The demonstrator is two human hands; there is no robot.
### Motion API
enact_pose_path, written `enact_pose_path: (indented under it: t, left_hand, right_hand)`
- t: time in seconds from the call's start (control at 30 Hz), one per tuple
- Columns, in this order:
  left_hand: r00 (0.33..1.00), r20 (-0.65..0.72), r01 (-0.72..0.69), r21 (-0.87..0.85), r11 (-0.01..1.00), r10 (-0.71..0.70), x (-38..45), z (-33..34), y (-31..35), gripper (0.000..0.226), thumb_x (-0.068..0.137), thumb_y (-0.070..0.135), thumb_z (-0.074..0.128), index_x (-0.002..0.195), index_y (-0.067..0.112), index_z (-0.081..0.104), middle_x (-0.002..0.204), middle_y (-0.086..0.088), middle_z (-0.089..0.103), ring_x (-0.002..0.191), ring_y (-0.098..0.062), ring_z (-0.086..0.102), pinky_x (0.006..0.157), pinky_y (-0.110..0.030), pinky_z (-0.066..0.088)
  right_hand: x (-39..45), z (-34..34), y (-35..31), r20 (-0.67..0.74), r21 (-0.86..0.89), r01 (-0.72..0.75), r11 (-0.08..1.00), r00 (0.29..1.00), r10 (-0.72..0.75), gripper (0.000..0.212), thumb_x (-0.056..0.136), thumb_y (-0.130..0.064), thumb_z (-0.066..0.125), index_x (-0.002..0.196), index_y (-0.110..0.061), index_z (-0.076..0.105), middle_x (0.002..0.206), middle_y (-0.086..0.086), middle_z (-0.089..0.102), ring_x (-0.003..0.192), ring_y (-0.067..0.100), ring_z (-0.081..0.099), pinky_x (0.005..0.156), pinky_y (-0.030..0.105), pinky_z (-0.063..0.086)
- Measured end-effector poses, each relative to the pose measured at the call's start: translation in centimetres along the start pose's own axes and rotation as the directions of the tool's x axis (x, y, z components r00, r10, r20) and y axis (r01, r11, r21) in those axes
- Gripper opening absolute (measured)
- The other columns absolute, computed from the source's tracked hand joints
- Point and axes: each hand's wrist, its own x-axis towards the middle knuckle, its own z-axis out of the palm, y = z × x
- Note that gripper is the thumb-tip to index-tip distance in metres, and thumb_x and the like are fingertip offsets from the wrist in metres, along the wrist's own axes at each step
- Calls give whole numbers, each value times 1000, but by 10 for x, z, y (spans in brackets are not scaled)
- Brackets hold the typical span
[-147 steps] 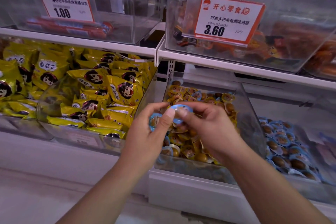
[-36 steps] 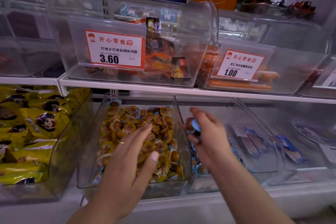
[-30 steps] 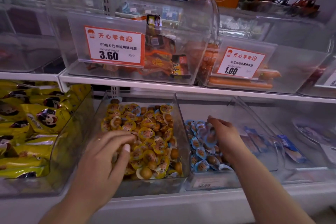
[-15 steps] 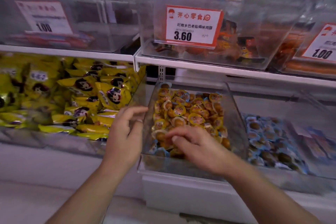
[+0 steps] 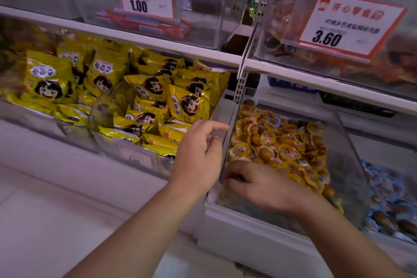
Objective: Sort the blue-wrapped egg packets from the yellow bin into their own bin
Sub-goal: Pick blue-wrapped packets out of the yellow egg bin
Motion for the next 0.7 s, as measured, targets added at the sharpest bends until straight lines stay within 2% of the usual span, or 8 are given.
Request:
enact_pose_path:
  t: [0.1,0.17,0.2,0.3,0.4,0.5,0.6,0.7]
  left_hand:
    - [1000,-3,9,0,1000,-9,1,0,0,34,84,18,43,103,35,66,104,11,61,80,-16,67,73,-44,53]
    - [1000,3,9,-3,1000,-9,1,1,0,33,87,17,45,103,34,67,103,11,60,80,-15,66,73,-43,53]
    - [1000,3,2,2,1000,-2,0,2,0,32,88,15,47,104,33,67,103,11,60,80,-14,66,73,-41,53]
    - [1000,-16,6,-2,1000,-6,0,2,0,31,91,6,52,102,31,69,102,10,62,79,-13,65,70,-40,51]
    - [999,-43,19,-23,1000,-20,0,2,2,33,91,3,53,98,31,69,99,7,64,78,-18,65,67,-42,51]
    - [998,-53,-35,-30,999,34,-2,2,4,30,92,5,52,99,28,70,100,9,63,78,-18,65,66,-44,52]
    - [990,-71,-122,-42,992,119,-4,5,7,26,91,11,51,96,26,72,99,10,63,80,-16,65,67,-41,52]
    - [979,-102,-185,-60,981,178,-6,11,13,24,90,10,52,93,23,73,95,11,64,81,-15,64,67,-38,52]
  right_hand:
    - [-4,4,-2,6,-75,23,997,1000,-22,46,79,-67,61,100,-26,62,98,-10,61,88,6,58,77,31,51]
    - [-4,8,3,22,-79,10,997,1000,-8,55,74,-74,61,105,-29,60,99,-14,59,88,1,58,76,25,51]
    - [-3,9,6,9,-54,9,998,1000,-8,54,73,-73,64,106,-30,61,96,-17,59,87,-4,57,72,16,49]
    - [-5,13,13,-39,20,11,1000,999,-11,43,75,-61,73,106,-33,66,86,-25,57,85,-15,54,68,8,44]
    - [-9,9,22,-46,165,-12,986,999,20,34,77,-50,80,103,-30,72,95,-17,68,90,-6,61,73,15,49]
    - [-22,-4,34,-16,360,-3,933,1000,10,29,78,-37,84,104,-27,75,100,-14,73,93,-2,66,80,15,51]
    - [-38,-12,42,-73,521,-21,853,995,69,17,79,-24,85,94,-25,78,95,-7,76,88,6,70,75,18,54]
    - [-44,-11,42,-193,703,-37,710,951,240,15,80,-12,82,89,-23,77,91,3,77,86,15,74,72,24,59]
